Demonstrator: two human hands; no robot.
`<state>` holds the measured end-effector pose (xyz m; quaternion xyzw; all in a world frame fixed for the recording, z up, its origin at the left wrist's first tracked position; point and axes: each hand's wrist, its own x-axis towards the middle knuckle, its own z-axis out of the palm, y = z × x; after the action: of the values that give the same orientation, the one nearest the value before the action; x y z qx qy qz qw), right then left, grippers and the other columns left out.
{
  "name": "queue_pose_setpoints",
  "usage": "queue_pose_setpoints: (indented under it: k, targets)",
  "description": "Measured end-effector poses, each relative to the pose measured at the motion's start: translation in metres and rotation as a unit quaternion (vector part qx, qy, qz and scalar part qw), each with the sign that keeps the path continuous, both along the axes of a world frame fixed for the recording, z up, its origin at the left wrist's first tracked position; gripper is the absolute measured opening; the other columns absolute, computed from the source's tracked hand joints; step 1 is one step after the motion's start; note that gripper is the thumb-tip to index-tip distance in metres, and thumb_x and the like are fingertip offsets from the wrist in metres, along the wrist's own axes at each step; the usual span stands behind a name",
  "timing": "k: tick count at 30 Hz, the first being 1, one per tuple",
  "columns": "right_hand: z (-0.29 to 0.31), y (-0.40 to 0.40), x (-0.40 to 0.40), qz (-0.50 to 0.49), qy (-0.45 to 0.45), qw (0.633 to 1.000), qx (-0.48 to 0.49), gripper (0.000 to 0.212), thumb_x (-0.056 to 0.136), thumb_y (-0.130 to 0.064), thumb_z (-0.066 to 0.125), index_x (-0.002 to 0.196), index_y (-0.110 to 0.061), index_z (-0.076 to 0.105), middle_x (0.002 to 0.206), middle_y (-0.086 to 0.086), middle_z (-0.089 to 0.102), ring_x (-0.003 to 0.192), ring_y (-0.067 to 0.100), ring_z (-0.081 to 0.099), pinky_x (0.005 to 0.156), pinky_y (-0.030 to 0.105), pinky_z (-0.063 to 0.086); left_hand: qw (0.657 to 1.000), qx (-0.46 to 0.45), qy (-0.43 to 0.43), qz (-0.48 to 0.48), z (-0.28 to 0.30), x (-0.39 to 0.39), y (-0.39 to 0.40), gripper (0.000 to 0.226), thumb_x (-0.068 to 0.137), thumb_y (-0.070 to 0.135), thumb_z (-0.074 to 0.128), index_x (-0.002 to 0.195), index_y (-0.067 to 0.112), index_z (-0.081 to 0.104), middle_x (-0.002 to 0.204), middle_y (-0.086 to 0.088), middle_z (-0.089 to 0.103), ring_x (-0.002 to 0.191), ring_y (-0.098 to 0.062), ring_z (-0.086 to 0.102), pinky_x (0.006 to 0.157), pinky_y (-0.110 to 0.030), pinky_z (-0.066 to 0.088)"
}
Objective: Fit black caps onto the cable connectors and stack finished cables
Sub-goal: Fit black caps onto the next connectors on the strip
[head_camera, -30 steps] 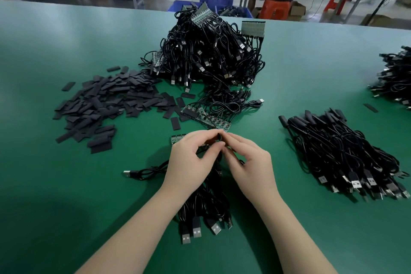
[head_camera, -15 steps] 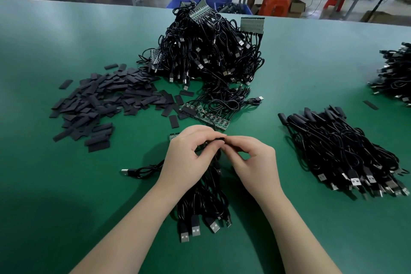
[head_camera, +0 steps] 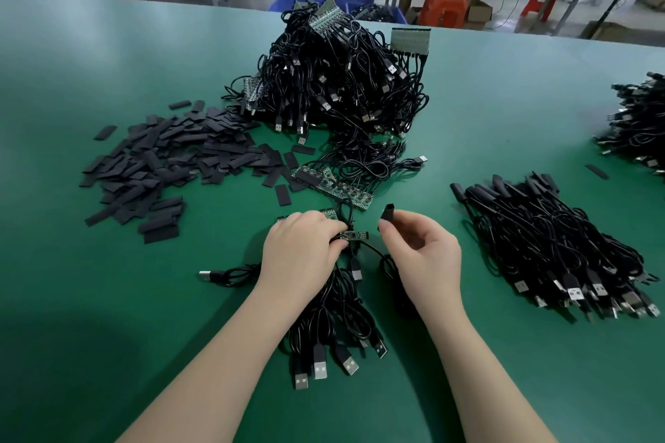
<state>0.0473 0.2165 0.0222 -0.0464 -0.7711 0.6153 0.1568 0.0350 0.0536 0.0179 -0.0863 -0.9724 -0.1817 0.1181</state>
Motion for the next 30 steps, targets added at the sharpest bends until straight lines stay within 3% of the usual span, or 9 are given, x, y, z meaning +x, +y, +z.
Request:
queue_pose_setpoints:
  k: [4,10,17,24,30]
  targets:
    - [-0.001,0.0,0.0,0.001,-0.011,1.0,-0.024,0.017,0.082,-0.013,0.078,0.083,-0.029,0.072,0.074,-0.015,0.072,0.068,0.001,0.066,0.065,0.009,0.048,0.998,0.051,0.031,-0.016,0.001,0.004,0.0,0.025,0.094,0.042,0.058,0.114,0.034,0.069,0.105,0.013,0.069,0.101,-0.014,0.061,0.086,-0.033,0.044]
    - [0.006,0.0,0.002,0.038,0.002,0.994,-0.101,0.016,0.082,-0.006,0.077,0.084,-0.021,0.072,0.077,-0.007,0.073,0.075,0.007,0.07,0.069,0.012,0.051,0.985,0.163,0.047,-0.023,0.004,0.012,-0.001,0.023,0.092,0.037,0.064,0.111,0.027,0.073,0.104,0.01,0.072,0.098,-0.012,0.064,0.087,-0.033,0.049]
    - [0.008,-0.002,0.005,0.059,0.023,0.99,-0.124,0.019,0.085,-0.001,0.073,0.088,-0.019,0.069,0.091,0.002,0.076,0.086,0.017,0.073,0.075,0.018,0.054,0.985,0.161,0.048,-0.041,0.005,0.012,-0.001,0.021,0.092,0.033,0.064,0.108,0.024,0.074,0.099,0.01,0.073,0.096,-0.012,0.065,0.087,-0.037,0.05]
    - [0.008,-0.003,0.005,0.052,0.036,0.993,-0.096,0.024,0.084,0.0,0.074,0.086,-0.023,0.069,0.088,-0.003,0.076,0.085,0.014,0.072,0.076,0.017,0.053,0.984,0.154,0.056,-0.066,0.004,0.012,-0.002,0.019,0.094,0.027,0.063,0.106,0.018,0.075,0.096,0.007,0.073,0.093,-0.016,0.066,0.084,-0.04,0.051]
    - [0.011,0.0,0.005,0.062,0.014,0.991,-0.119,0.019,0.086,-0.002,0.073,0.091,-0.02,0.069,0.092,0.002,0.076,0.088,0.018,0.073,0.079,0.022,0.056,0.981,0.156,0.082,-0.078,0.005,0.013,-0.001,0.021,0.092,0.026,0.061,0.104,0.016,0.075,0.092,0.006,0.073,0.09,-0.018,0.067,0.081,-0.042,0.051]
